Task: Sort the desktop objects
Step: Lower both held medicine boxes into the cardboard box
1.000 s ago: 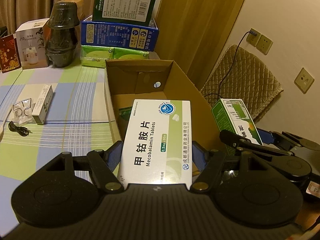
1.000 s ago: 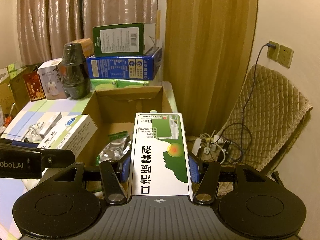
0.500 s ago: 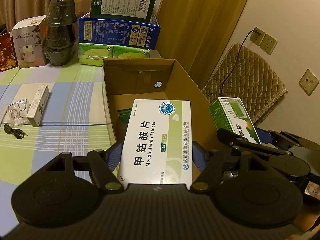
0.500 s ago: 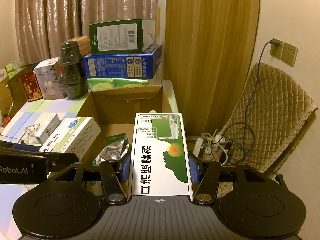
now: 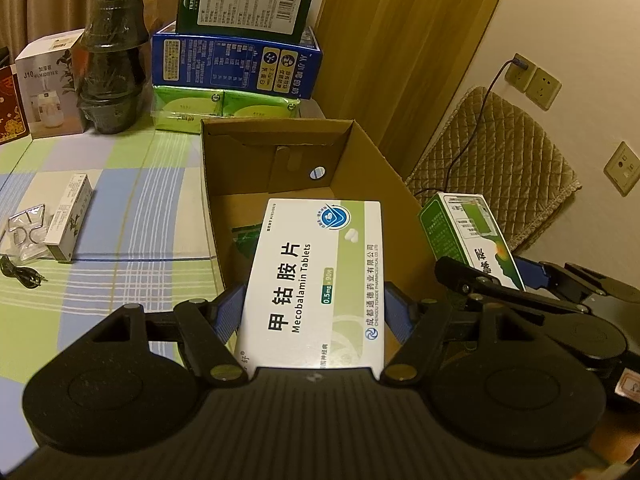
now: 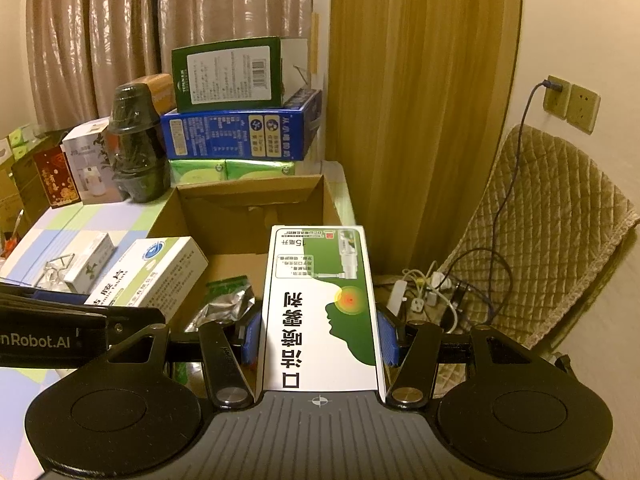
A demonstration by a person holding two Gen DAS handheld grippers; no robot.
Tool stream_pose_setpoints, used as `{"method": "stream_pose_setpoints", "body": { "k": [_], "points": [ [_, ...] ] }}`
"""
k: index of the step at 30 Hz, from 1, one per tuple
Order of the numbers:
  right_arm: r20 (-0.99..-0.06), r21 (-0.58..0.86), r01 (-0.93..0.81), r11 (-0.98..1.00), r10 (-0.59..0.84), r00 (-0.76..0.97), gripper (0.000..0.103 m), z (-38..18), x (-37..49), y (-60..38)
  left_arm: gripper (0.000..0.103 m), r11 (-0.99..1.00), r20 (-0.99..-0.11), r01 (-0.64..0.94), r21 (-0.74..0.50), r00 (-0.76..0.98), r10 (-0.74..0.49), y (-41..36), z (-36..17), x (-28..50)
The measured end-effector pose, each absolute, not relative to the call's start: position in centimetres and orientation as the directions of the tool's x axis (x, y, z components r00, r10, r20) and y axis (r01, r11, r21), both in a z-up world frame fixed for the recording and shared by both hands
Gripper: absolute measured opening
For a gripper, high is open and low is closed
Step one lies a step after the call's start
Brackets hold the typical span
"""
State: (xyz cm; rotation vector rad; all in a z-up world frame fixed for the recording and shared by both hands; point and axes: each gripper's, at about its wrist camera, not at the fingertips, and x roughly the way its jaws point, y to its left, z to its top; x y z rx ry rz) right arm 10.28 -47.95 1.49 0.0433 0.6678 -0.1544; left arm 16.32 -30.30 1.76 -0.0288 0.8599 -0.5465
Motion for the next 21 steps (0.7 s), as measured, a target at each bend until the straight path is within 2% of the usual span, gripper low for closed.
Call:
{"method": "stream_pose_setpoints", "body": {
  "k": [21],
  "points": [
    [-0.627,-0.005,0.163,0.987,-0.130,0.768,0.053,1.0,11.3,-48.5,0.070,0.868,-0.709,0.432,-0.245,0.531,-0.465,-30.7,0.8,19.0]
  ]
}}
